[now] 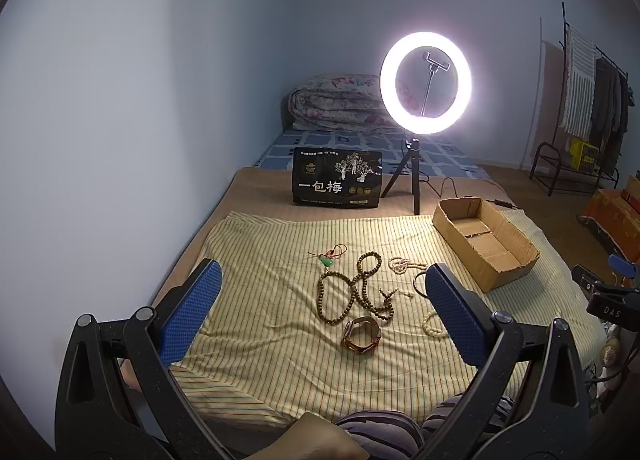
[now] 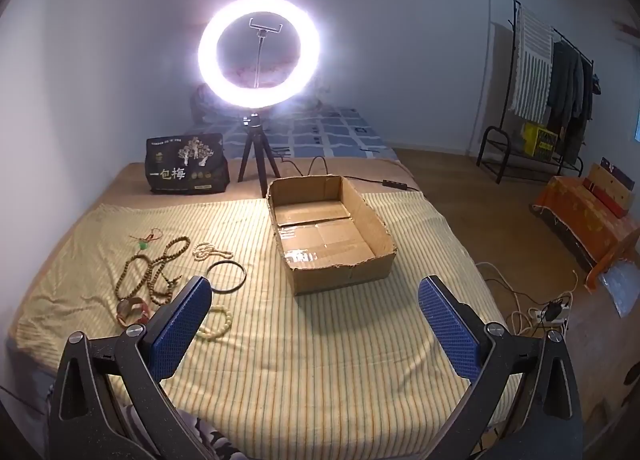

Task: Organize jewelry

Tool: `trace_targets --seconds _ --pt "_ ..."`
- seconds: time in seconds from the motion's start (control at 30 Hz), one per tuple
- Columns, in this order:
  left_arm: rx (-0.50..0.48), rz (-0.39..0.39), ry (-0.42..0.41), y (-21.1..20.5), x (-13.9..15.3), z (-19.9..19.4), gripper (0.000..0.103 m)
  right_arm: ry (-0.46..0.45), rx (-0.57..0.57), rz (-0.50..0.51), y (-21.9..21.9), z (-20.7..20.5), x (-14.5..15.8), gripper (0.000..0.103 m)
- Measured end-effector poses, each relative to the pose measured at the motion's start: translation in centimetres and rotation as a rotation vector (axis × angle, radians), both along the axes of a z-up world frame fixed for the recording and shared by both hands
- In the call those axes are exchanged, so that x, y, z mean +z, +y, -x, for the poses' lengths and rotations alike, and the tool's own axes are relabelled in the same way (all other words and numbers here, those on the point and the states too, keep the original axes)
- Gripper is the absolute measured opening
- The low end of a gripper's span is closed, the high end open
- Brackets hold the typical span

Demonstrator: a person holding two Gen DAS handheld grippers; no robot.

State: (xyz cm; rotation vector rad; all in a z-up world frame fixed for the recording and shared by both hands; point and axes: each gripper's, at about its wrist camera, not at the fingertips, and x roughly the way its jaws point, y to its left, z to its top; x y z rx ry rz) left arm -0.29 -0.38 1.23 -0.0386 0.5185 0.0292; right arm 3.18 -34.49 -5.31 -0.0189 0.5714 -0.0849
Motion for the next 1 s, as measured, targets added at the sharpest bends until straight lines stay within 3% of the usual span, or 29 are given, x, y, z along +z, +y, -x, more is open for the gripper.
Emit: trace_targets --seconds 1.0 --pt "-0.009 0.000 -0.007 -0.41 0.04 -0.38 0.103 0.012 0.001 0.004 0.14 -0.61 -0.25 0.103"
